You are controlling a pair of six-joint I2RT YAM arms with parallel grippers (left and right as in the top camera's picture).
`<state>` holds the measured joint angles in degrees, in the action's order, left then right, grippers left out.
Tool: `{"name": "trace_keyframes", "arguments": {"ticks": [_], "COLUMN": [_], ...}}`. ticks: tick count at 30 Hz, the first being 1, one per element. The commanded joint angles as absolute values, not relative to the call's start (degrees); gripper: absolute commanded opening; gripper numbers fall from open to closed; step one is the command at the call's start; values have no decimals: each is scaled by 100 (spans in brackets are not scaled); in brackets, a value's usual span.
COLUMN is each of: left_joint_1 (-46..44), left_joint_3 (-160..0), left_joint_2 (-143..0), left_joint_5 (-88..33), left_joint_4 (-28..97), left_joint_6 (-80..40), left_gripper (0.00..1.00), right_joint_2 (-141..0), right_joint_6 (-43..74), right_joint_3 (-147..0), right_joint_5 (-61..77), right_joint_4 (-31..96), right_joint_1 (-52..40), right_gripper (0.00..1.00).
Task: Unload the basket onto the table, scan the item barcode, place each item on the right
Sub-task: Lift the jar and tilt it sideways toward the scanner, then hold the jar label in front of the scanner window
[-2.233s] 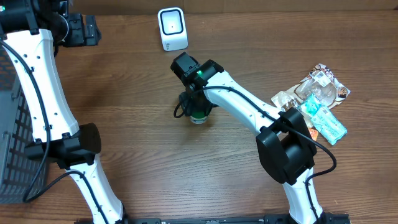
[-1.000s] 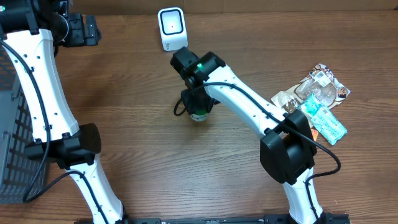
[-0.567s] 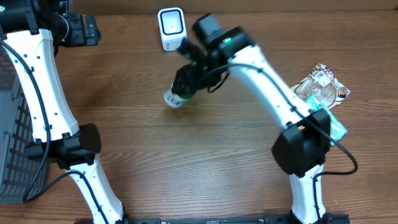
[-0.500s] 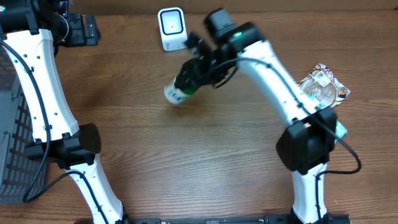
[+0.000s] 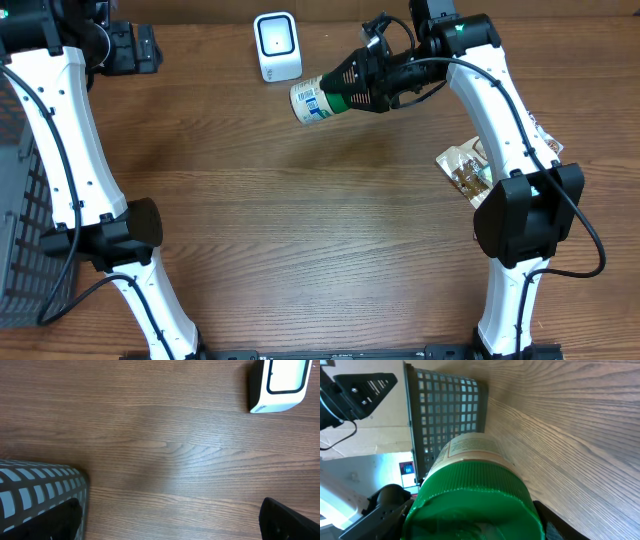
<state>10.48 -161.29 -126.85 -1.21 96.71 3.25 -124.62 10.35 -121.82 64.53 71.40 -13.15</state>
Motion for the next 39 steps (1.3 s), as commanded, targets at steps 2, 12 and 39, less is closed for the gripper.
{"name": "trace_keyframes", "arguments": {"ticks": [2,12,39], "left_joint_1": [1004,1004,1004], "left_joint_3": [-16173,-16173,-16173], "left_joint_2": [-12514,-12514,-12514], "left_joint_5": [-104,-104,-104], "left_joint_4": [9679,9679,9679], "left_joint_6": [388,388,388], "left_gripper": [100,99,100], "right_joint_2": [-12101,-12101,-14184], "right_joint_6": [1116,1111,-5190], "right_joint_3": [-12383,-12383,-12372], "right_joint_5": [6866,3898,-1304], "right_joint_4": [6956,5944,-104], "right_joint_1": [-1323,-1874,-3240], "right_gripper": [41,41,54]}}
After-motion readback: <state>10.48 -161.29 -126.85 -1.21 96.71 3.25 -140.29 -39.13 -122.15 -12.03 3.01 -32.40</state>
